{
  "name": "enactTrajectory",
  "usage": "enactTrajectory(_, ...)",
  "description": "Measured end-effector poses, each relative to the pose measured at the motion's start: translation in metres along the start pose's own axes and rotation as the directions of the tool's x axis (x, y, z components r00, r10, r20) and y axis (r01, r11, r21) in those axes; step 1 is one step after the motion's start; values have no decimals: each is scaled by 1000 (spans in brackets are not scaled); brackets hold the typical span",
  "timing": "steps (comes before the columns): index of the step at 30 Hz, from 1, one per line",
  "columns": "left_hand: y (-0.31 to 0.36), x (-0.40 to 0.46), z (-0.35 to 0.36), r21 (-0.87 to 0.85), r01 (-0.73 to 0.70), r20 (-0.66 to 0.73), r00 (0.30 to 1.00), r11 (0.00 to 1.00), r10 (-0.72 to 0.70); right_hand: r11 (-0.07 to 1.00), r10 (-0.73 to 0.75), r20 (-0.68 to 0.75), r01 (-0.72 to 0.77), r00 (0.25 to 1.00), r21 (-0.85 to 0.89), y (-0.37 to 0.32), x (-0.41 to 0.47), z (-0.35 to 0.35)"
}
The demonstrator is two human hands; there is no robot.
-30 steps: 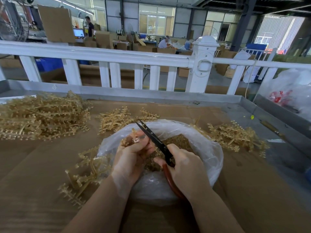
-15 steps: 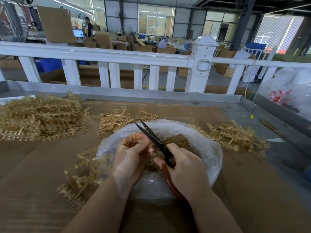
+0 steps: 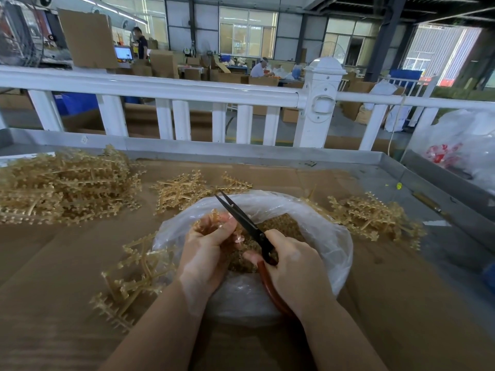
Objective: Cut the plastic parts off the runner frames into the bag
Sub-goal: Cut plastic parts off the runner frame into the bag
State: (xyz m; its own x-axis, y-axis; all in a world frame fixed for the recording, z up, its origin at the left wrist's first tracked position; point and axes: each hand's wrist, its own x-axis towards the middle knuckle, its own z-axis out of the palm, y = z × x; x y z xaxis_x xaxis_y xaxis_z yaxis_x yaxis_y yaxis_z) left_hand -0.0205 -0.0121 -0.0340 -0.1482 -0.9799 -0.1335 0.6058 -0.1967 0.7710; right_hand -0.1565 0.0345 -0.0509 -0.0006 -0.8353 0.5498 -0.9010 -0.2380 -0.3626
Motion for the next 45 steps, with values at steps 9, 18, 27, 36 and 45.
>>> enactTrajectory(9, -2, 1, -1, -8, -6, -38, 999, 1000, 6, 1000, -2, 13, 2, 1000, -19, -1, 0, -2)
enactTrajectory(18, -4, 6, -7, -36, -3, -87, 996, 999, 0, 999, 39, 10, -39, 999, -12, 1, 0, -1)
enactTrajectory(27, -6, 9, -5, -23, -23, -64, 998, 999, 21, 998, 57, -93, -59, 994, -25, -1, 0, 0)
enactTrajectory(36, -4, 6, -6, -67, 11, -4, 1000, 998, -11, 995, 101, -71, -103, 992, -17, 3, 3, 4)
enactTrajectory(45, -5, 9, -1, -134, -68, -184, 982, 989, 42, 992, 75, -216, -52, 974, 113, 2, 1, -1)
